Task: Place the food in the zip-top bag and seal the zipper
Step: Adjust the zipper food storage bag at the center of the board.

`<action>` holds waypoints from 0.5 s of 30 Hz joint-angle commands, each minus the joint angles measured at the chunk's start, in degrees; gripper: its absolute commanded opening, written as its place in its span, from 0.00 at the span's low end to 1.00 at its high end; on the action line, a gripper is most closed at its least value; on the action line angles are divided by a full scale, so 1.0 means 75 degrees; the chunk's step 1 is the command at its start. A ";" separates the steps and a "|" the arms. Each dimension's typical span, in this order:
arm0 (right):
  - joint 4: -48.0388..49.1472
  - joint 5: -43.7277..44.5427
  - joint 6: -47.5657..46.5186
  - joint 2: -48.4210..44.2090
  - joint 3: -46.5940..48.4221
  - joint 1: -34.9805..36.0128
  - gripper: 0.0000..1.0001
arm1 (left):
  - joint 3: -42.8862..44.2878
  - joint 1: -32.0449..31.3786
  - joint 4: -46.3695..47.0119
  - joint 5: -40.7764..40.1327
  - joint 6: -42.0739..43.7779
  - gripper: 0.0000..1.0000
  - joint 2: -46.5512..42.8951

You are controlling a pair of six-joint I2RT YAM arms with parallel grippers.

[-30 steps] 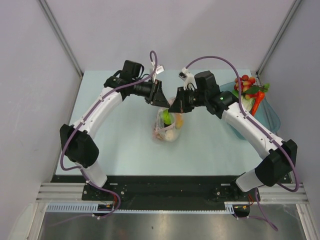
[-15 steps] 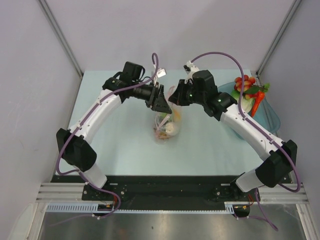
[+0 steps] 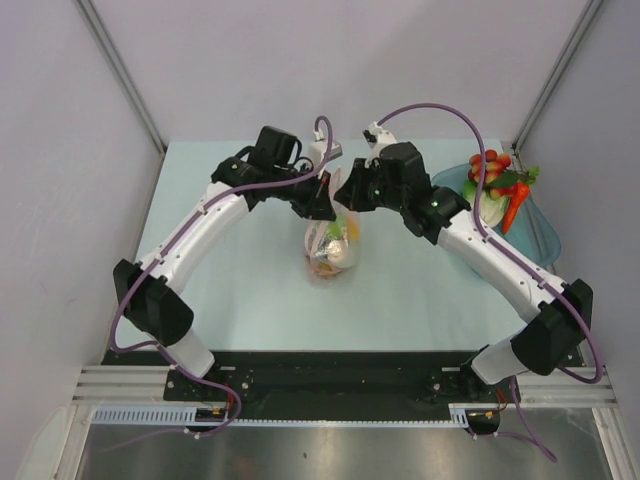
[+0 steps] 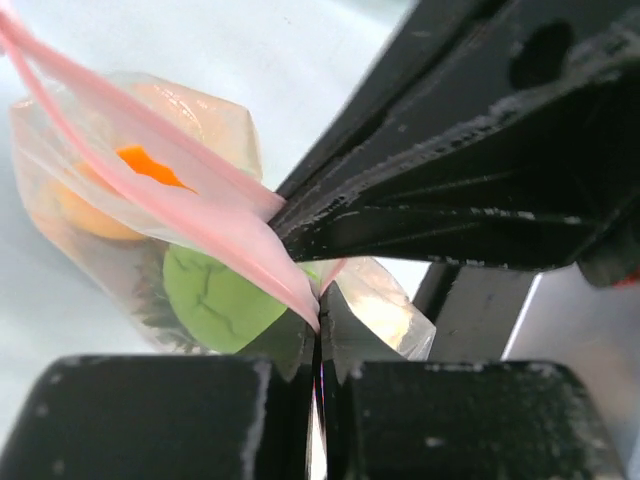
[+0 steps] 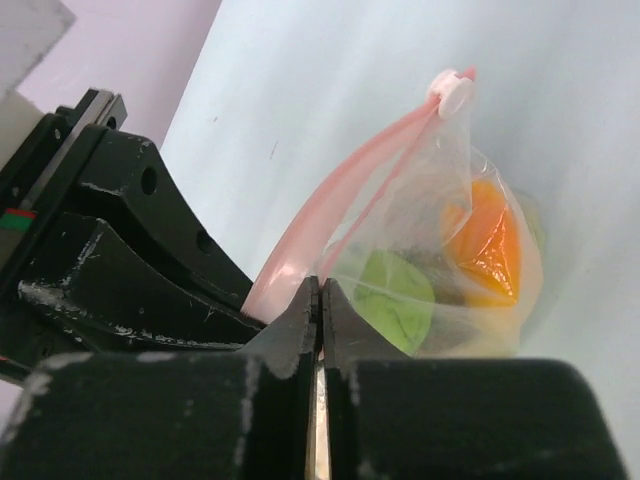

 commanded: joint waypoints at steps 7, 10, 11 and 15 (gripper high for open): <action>0.1081 -0.3449 -0.3159 -0.1331 -0.0019 -0.1910 1.00 | 0.0722 0.0562 -0.2552 0.1509 0.3766 0.00 -0.0547; 0.0112 -0.4516 -0.4659 -0.1579 -0.0171 -0.2461 1.00 | 0.0582 0.0738 -0.3620 0.2354 0.5662 0.00 -0.0653; -0.0230 -0.4984 -0.5151 -0.1637 -0.0241 -0.2567 1.00 | 0.0547 0.0750 -0.3879 0.2437 0.6758 0.00 -0.0664; -0.1170 -0.5912 -0.7924 -0.2188 -0.1048 -0.2615 0.92 | 0.0291 0.0890 -0.4959 0.3023 0.9157 0.00 -0.0851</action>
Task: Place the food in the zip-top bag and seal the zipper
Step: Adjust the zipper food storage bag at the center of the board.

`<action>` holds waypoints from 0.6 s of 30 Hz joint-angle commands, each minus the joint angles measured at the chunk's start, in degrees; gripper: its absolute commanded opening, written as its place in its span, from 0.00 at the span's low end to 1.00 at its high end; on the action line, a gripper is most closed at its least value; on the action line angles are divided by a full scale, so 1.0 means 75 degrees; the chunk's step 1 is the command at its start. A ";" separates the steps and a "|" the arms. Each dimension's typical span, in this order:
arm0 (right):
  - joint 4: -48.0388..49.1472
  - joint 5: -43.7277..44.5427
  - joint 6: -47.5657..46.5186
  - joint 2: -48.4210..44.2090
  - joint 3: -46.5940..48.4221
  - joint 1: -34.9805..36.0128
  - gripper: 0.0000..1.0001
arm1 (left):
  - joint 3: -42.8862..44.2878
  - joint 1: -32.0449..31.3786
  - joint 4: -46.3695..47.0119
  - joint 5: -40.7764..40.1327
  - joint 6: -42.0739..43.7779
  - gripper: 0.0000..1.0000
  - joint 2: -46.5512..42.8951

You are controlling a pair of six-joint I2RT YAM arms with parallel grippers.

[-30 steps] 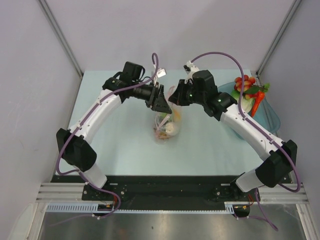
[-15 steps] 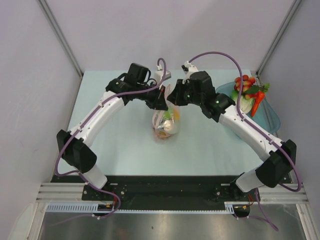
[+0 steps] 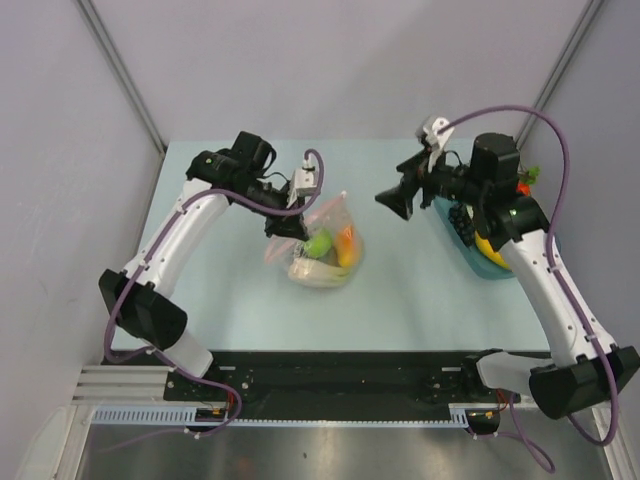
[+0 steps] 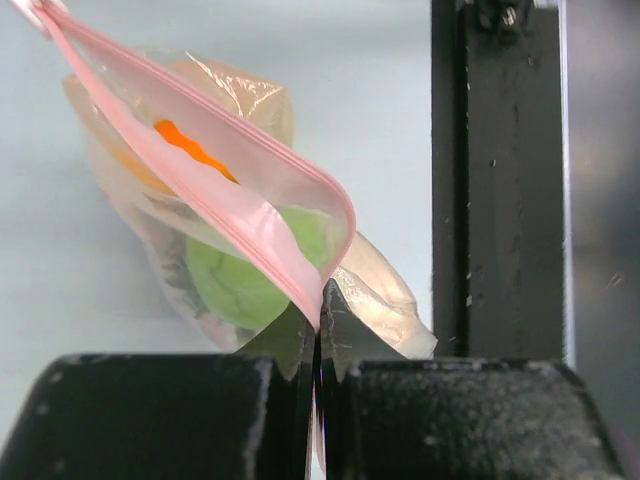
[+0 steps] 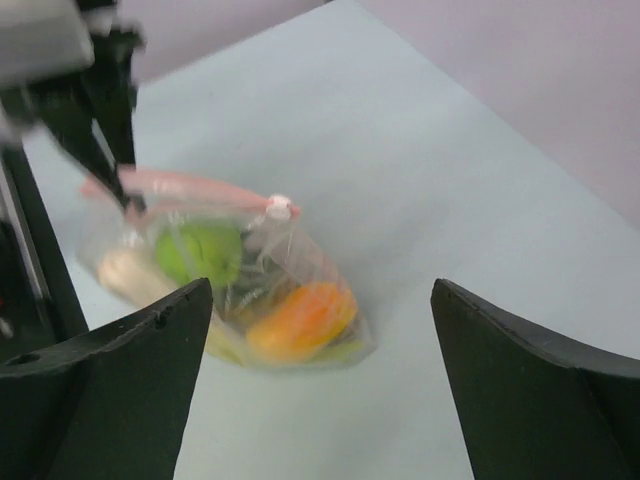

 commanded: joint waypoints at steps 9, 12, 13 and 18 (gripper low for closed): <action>0.0663 -0.1776 -0.4083 -0.0369 -0.2140 0.0676 0.79 | -0.0652 -0.0065 -0.1634 0.1378 0.5605 0.00 -0.1264; 0.1730 -0.1928 -0.3685 0.0018 -0.2212 0.0770 0.76 | -0.0687 -0.0160 -0.1634 0.1331 0.5651 0.00 -0.1287; 0.2150 -0.1987 -0.3544 0.0078 -0.2212 0.0793 0.75 | -0.0688 -0.0160 -0.1634 0.1331 0.5617 0.00 -0.1275; 0.1584 -0.2479 -0.3741 -0.0050 -0.2212 0.1284 0.68 | -0.0699 -0.0148 -0.1634 0.1331 0.5534 0.00 -0.1205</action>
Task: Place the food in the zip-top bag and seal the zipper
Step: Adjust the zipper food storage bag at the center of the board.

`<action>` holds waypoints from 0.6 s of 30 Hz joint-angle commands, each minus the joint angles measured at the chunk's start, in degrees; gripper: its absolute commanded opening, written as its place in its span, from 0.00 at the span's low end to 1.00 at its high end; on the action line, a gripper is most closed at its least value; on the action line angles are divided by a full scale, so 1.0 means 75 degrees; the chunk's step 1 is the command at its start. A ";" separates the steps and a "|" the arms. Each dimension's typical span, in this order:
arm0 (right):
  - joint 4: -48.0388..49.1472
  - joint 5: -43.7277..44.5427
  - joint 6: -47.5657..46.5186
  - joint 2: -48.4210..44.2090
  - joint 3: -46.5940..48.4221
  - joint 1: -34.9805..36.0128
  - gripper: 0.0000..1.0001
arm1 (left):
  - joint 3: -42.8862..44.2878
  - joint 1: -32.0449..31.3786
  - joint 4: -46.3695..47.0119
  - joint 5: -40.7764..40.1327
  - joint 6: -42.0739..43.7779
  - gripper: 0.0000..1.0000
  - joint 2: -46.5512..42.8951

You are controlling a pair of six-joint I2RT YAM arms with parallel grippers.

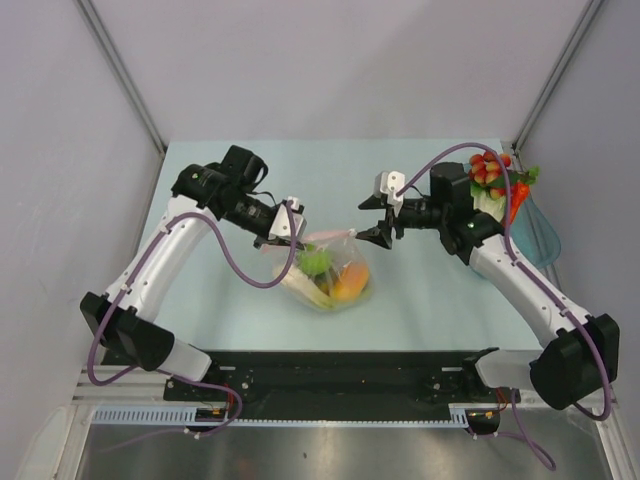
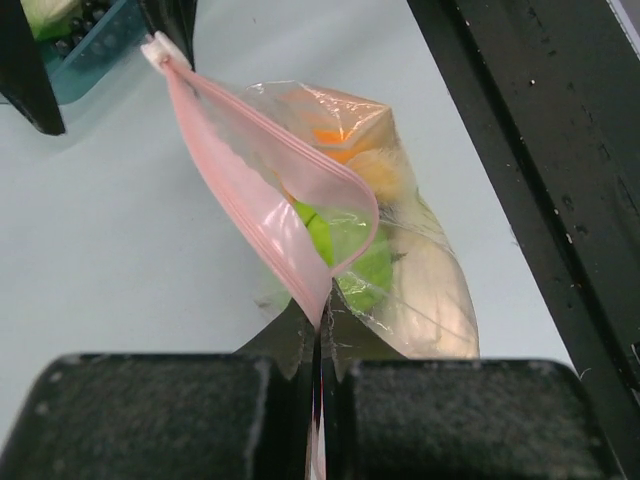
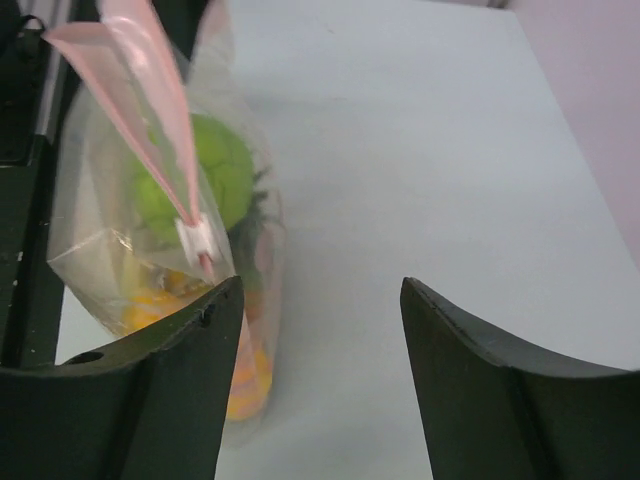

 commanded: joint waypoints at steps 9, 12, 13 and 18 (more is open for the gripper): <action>-0.1276 -0.0831 -0.1104 -0.0559 0.0038 0.0792 0.60 | -0.0018 -0.0020 -0.0812 0.0754 0.0528 0.00 -0.0109; -0.1838 -0.0843 -0.1352 -0.0735 0.0038 0.0699 0.63 | 0.0029 -0.0031 -0.0824 0.0754 0.0528 0.00 -0.0074; -0.1969 -0.0854 -0.1434 -0.0816 0.0038 0.0652 0.63 | 0.0029 -0.0031 -0.0824 0.0754 0.0528 0.00 -0.0062; -0.2439 -0.0702 -0.1307 -0.1238 0.0038 0.0651 0.65 | 0.0088 -0.0031 -0.0812 0.0812 0.0458 0.00 0.0008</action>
